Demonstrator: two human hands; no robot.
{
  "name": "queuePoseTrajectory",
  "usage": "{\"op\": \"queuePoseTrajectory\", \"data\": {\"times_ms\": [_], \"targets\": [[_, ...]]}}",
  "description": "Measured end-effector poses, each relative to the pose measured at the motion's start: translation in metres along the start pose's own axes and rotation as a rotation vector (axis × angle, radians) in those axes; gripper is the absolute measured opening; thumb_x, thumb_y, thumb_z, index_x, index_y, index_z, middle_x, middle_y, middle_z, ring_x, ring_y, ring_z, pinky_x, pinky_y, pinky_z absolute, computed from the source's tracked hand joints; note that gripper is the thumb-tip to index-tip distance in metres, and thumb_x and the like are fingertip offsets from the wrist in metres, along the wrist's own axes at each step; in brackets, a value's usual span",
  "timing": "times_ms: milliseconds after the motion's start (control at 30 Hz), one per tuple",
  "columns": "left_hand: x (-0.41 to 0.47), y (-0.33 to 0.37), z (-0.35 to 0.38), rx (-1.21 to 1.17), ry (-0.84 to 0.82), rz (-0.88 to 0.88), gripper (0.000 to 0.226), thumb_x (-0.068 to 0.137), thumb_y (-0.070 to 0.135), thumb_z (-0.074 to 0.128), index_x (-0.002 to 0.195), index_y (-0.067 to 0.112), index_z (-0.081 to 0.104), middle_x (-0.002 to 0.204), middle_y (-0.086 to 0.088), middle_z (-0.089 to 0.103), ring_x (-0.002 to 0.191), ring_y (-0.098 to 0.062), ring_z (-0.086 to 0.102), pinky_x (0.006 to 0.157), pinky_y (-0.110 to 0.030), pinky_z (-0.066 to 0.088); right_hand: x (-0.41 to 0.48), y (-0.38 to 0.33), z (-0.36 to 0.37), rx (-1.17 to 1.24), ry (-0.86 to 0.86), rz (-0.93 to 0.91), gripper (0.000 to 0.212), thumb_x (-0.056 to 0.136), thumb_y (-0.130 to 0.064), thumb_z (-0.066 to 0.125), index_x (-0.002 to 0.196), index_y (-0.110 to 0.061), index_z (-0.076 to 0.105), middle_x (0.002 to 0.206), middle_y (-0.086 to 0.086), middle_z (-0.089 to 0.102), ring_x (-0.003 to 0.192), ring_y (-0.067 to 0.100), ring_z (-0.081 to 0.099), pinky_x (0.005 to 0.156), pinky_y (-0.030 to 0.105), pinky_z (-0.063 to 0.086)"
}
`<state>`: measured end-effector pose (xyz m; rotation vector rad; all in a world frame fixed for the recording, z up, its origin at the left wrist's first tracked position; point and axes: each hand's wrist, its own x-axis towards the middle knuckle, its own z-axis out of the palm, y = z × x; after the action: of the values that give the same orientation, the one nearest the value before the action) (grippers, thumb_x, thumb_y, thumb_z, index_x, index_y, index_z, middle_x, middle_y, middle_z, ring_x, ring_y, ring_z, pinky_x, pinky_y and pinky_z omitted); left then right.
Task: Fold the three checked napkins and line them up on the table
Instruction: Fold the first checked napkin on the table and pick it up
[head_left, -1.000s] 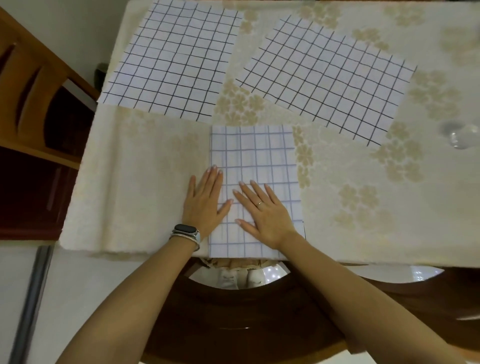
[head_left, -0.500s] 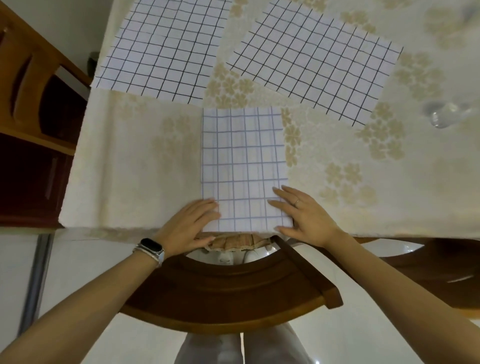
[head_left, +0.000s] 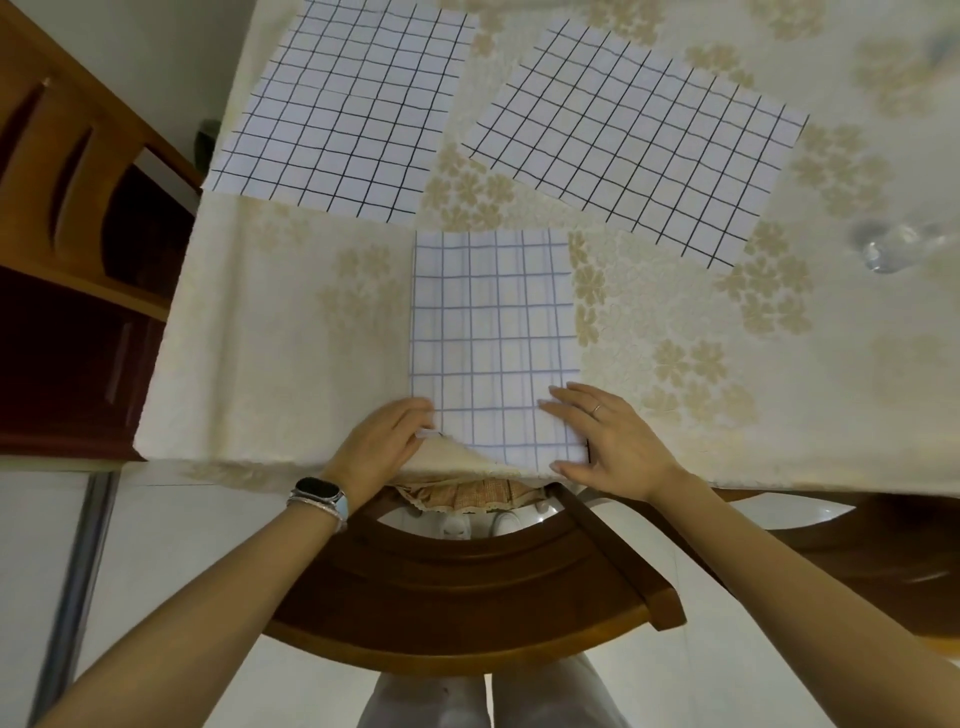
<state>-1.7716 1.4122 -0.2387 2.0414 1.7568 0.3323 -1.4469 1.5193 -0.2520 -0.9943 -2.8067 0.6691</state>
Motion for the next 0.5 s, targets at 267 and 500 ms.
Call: {"op": "queuePoseTrajectory", "data": {"times_ms": [267, 500], "targets": [[0.019, 0.012, -0.021, -0.206, 0.26, -0.185, 0.019, 0.099, 0.03, 0.044, 0.109, 0.017, 0.055, 0.088, -0.006, 0.069, 0.073, -0.021, 0.066, 0.063, -0.037, 0.055, 0.01, 0.0, -0.019, 0.112, 0.01, 0.009, 0.083, 0.077, -0.071, 0.061, 0.145, -0.026, 0.044, 0.154, -0.007, 0.038, 0.145, 0.008, 0.028, 0.119, 0.03, 0.02], [0.043, 0.008, -0.043, -0.237, 0.362, -0.162, 0.013, 0.098, 0.032, 0.043, 0.105, 0.022, 0.047, 0.058, 0.002, 0.051, 0.047, -0.018, 0.052, 0.043, -0.033, 0.043, 0.03, 0.012, -0.024, 0.415, 0.117, 0.347, 0.03, 0.094, -0.037, 0.059, 0.118, -0.02, 0.068, 0.108, 0.006, 0.073, 0.098, 0.02, 0.068, 0.09, 0.042, 0.054]]}}
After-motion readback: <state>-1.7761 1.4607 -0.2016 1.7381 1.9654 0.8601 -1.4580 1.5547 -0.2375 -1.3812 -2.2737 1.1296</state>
